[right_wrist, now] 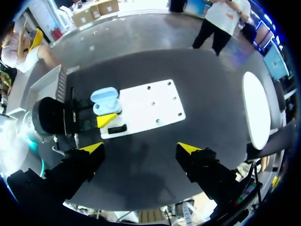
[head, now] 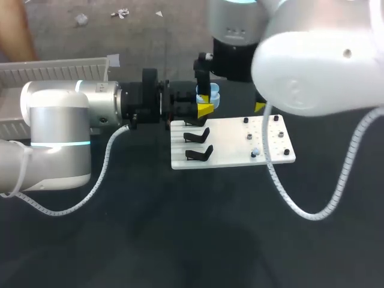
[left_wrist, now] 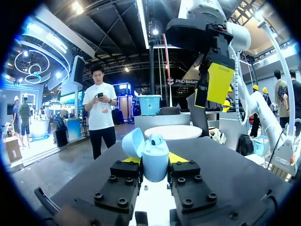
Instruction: Pick up each earbud case from the left stands, insert the matching earbuds, close the lid, and place the case in the box.
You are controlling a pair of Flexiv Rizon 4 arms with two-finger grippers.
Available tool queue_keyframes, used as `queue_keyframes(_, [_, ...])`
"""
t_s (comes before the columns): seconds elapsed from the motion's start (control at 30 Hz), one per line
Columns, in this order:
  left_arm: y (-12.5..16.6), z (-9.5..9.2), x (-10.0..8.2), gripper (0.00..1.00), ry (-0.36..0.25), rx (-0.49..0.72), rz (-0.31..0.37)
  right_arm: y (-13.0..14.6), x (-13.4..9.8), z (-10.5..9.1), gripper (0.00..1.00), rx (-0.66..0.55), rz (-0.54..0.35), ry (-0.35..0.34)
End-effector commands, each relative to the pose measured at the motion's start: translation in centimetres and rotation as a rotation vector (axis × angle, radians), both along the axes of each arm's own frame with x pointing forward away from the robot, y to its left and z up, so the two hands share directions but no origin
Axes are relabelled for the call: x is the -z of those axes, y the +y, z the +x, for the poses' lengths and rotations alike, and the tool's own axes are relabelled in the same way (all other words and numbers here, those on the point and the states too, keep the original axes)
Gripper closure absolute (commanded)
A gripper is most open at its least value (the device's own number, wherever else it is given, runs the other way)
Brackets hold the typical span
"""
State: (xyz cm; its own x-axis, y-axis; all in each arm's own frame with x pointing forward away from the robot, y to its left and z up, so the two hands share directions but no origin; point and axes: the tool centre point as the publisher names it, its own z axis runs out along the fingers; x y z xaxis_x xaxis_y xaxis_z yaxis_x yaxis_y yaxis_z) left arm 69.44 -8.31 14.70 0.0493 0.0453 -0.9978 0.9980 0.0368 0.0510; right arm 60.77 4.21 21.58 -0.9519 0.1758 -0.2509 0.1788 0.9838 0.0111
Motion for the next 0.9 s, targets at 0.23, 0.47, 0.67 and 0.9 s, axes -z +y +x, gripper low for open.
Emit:
queue_keyframes(0.23, [0.0,-0.2,0.1,1.00,-0.005,-0.006,-0.005,-0.2,0.0,-0.9,0.00,-0.007,-0.040,-0.001])
queue_keyframes(0.47, [0.0,-0.2,0.1,1.00,-0.005,-0.006,-0.005,-0.2,0.0,-0.9,0.00,-0.007,-0.040,-0.001])
queue_keyframes(0.67, [0.0,-0.2,0.1,1.00,-0.005,-0.006,-0.005,-0.8,1.8,-0.5,0.00,0.040,-0.005,-0.049])
queue_keyframes(0.9, [0.0,-0.2,0.1,1.00,-0.005,-0.006,-0.005,-1.7,3.5,-0.3,0.00,0.075,0.119,-0.131])
